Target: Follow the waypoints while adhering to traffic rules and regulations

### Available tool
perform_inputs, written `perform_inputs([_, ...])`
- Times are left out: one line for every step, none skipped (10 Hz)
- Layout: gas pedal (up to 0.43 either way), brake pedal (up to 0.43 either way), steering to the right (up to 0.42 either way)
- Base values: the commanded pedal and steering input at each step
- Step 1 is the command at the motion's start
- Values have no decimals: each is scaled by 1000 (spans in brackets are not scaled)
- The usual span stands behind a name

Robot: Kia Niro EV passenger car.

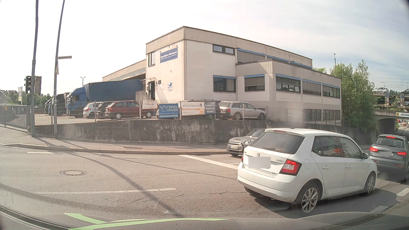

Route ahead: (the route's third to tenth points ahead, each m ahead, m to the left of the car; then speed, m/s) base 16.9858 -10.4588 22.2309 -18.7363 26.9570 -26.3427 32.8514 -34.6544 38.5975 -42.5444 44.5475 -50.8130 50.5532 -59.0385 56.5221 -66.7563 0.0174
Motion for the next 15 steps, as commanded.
perform_inputs([0, 299, 402])
perform_inputs([0, 299, 402])
perform_inputs([0, 299, 402])
perform_inputs([0, 299, 402])
perform_inputs([0, 299, 402])
perform_inputs([0, 299, 402])
perform_inputs([0, 299, 402])
perform_inputs([0, 299, 402])
perform_inputs([0, 305, 402])
perform_inputs([0, 305, 402])
perform_inputs([0, 305, 402])
perform_inputs([0, 305, 402])
perform_inputs([0, 305, 402])
perform_inputs([0, 305, 402])
perform_inputs([0, 305, 402])
